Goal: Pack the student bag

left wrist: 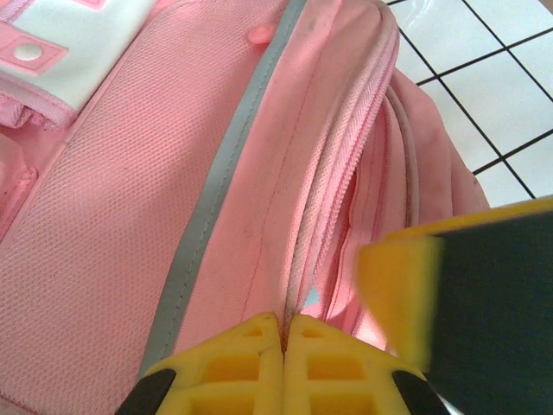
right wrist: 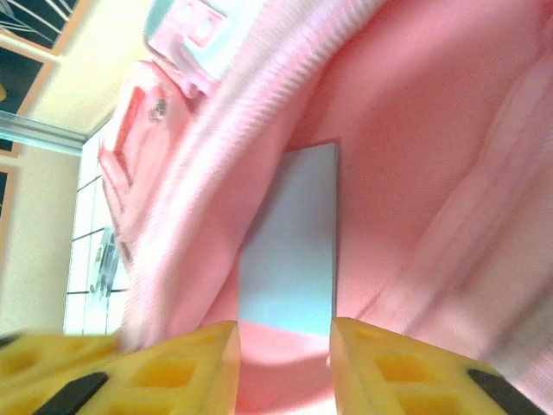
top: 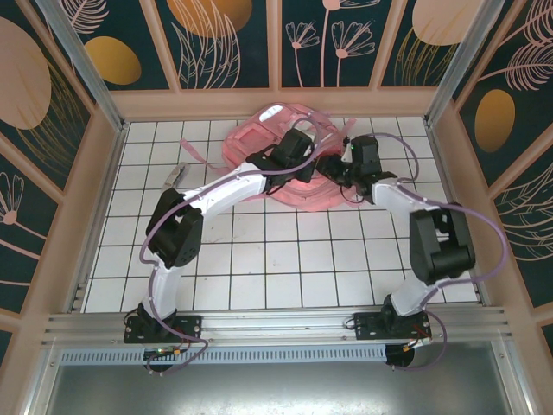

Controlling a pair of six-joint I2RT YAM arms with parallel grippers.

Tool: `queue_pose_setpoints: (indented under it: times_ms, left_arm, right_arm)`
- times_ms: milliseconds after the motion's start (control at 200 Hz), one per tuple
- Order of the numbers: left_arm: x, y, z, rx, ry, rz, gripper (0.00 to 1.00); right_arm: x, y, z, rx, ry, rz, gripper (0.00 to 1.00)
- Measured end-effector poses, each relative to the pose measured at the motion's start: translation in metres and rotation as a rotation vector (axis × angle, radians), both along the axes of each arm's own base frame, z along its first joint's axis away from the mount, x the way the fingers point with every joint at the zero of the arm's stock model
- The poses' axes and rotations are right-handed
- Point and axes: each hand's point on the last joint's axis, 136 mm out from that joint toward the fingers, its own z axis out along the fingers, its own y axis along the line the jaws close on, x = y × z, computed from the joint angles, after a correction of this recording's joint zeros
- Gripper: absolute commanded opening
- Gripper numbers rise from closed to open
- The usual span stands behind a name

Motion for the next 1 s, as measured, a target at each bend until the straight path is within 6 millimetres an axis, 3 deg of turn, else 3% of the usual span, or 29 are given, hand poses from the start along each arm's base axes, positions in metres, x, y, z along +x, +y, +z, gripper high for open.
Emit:
queue_pose_setpoints:
  times_ms: [140,170,255,300,400,500,625,730,1000]
  left_arm:
    - [-0.007,0.015,-0.001,0.007,0.007,0.011,0.0]
    - [-0.008,0.019,-0.001,0.008,0.009,0.014,0.0]
    - [-0.015,0.03,-0.002,0.014,0.017,0.02,0.0]
    - [-0.02,0.035,-0.002,0.017,0.019,0.022,0.17]
    - [-0.031,0.049,-0.003,0.021,0.03,0.039,0.66]
    - [-0.037,0.07,0.004,0.01,0.028,0.082,0.98]
    - [-0.025,0.115,0.019,-0.001,-0.002,0.191,0.99]
    - [-0.006,0.167,0.027,0.003,-0.035,0.319,0.99]
    - [0.036,0.31,-0.006,0.084,0.001,0.657,0.99]
  right_arm:
    - [-0.018,-0.021,0.035,-0.086,-0.076,-0.044,0.83]
    - [-0.02,-0.026,0.041,-0.104,-0.088,-0.06,0.97]
    - [-0.025,-0.039,0.056,-0.14,-0.121,-0.106,0.99]
    - [-0.027,-0.046,0.062,-0.149,-0.133,-0.13,0.99]
    - [-0.027,-0.061,0.075,-0.144,-0.16,-0.173,0.99]
    - [-0.023,-0.079,0.083,-0.128,-0.173,-0.208,0.99]
    - [-0.021,-0.086,0.084,-0.122,-0.175,-0.222,0.99]
    - [-0.022,-0.082,0.083,-0.111,-0.17,-0.204,0.99]
    - [-0.027,-0.054,0.054,-0.116,-0.098,-0.15,0.99]
